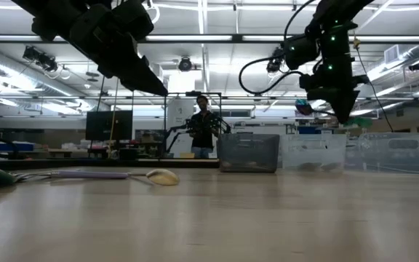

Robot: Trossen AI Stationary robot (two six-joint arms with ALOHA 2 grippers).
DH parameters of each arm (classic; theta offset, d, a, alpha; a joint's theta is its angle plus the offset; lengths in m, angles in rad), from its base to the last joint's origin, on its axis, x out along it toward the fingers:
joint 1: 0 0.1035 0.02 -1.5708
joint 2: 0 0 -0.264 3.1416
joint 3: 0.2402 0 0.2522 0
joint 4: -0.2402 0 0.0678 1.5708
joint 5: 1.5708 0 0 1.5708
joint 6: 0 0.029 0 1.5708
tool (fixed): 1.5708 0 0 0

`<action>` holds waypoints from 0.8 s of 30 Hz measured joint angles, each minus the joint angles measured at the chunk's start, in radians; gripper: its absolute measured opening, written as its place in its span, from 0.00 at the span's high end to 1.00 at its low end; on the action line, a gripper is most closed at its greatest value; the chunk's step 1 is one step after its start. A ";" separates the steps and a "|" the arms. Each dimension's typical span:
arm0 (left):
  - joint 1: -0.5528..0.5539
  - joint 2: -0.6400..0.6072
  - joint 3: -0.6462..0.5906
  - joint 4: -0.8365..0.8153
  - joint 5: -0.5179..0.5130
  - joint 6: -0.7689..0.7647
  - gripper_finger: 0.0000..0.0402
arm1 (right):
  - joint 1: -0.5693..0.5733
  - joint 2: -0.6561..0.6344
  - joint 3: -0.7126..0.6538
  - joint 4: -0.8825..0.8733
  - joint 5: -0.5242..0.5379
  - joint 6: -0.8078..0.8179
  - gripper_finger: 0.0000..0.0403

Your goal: Sort silverware by color (type)

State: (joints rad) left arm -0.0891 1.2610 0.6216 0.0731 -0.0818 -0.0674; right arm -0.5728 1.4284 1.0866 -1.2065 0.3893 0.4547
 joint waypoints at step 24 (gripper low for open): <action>-0.001 0.000 0.000 0.004 0.088 0.049 0.62 | -0.028 0.052 -0.050 -0.331 -0.182 -0.011 0.95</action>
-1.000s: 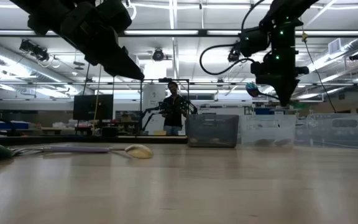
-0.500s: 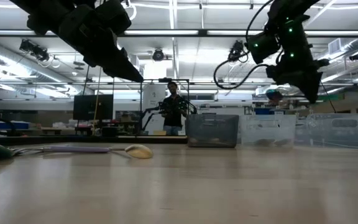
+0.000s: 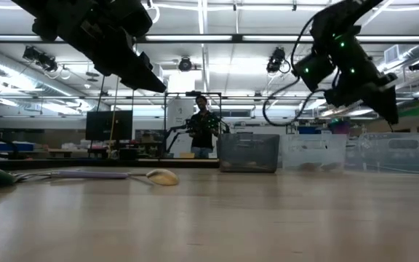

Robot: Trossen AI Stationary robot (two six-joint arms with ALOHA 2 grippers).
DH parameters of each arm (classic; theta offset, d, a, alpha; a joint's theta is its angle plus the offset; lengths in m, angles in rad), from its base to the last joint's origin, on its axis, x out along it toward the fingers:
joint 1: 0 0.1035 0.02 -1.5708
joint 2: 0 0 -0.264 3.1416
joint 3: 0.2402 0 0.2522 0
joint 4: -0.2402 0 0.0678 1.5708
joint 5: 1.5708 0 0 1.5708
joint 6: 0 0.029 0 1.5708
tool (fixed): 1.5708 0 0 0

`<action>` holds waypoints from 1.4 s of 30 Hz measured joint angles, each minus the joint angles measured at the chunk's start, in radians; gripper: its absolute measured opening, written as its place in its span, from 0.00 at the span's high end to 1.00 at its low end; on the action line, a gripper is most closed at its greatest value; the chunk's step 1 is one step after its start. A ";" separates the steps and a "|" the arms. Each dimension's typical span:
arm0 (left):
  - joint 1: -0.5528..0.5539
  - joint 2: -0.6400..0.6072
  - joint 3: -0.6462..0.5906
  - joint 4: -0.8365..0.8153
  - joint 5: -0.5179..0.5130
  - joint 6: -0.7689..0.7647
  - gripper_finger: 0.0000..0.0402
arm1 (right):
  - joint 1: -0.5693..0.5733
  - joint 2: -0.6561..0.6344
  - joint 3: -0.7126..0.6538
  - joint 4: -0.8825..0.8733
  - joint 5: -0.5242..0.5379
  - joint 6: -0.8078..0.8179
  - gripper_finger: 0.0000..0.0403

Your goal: Sort silverware by color (type)

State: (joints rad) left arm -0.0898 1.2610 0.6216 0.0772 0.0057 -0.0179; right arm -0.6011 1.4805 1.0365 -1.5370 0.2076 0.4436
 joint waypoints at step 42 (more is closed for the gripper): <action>0.000 0.000 0.000 -0.016 0.000 0.022 0.62 | -0.174 0.039 -0.151 0.299 -0.055 -0.181 0.93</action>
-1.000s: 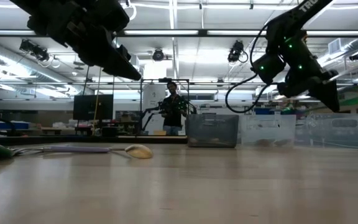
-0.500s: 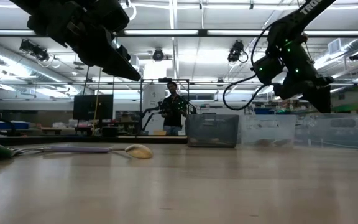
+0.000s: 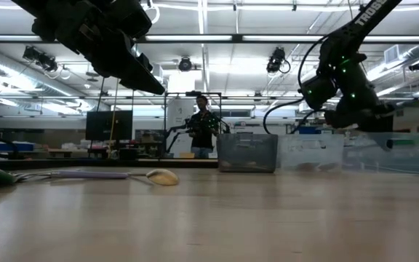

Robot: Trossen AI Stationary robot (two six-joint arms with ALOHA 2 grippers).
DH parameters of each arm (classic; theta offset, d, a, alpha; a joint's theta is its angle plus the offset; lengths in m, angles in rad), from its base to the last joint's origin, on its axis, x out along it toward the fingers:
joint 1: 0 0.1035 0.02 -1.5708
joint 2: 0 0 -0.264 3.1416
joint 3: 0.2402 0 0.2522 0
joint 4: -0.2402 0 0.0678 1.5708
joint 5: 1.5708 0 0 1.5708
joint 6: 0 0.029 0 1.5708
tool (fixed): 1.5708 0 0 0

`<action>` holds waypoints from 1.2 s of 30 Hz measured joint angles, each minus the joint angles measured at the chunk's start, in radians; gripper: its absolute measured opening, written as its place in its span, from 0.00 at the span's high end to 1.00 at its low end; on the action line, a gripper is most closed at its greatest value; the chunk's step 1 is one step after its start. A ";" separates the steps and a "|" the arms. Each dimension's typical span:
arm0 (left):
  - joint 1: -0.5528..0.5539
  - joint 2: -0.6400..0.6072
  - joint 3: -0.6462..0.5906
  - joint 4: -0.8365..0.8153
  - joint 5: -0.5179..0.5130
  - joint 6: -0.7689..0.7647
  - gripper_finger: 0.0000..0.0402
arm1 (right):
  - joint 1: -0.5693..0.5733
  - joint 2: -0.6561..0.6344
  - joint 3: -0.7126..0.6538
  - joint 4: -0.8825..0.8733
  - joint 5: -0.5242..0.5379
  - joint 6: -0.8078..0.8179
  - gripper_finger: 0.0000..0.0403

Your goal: Sort silverware by color (type)

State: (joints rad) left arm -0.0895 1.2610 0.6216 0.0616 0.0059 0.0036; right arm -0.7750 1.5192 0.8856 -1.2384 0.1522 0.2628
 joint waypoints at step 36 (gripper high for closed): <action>0.000 0.000 0.000 -0.007 0.000 0.008 0.62 | 0.001 -0.003 0.079 -0.022 -0.011 0.095 0.76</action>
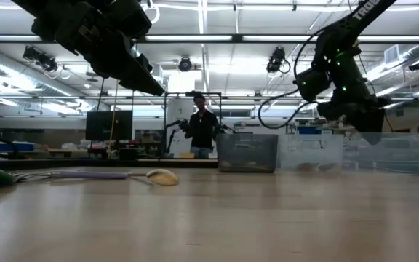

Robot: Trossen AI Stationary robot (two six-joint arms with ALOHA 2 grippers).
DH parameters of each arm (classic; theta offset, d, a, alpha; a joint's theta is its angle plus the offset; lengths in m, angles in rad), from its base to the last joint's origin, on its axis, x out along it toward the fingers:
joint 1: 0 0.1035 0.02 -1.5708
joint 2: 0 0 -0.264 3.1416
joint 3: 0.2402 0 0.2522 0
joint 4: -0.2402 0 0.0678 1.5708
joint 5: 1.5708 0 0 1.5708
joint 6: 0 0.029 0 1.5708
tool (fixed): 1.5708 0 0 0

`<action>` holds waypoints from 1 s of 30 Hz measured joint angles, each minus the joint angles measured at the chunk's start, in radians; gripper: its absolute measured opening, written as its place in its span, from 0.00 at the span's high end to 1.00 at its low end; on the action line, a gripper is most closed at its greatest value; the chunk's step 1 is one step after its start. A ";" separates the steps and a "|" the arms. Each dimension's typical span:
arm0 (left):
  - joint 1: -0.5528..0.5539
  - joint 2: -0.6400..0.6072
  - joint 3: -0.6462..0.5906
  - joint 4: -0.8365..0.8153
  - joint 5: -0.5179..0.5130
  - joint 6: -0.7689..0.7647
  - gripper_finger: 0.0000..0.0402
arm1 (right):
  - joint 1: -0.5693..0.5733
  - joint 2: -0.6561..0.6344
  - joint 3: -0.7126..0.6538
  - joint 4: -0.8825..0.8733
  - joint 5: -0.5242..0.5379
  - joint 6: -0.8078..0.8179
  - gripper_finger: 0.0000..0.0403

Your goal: Sort silverware by color (type)

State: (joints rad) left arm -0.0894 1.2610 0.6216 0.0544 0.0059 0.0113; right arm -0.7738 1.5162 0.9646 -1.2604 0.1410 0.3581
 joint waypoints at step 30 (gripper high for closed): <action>-0.096 0.000 -0.001 -0.298 0.019 -0.214 0.62 | 0.264 -0.001 0.310 0.295 -0.065 -0.030 0.68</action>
State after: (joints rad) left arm -0.1854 1.2610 0.6209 -0.2436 0.0250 -0.2032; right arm -0.5100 1.5150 1.2751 -0.9654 0.0761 0.3282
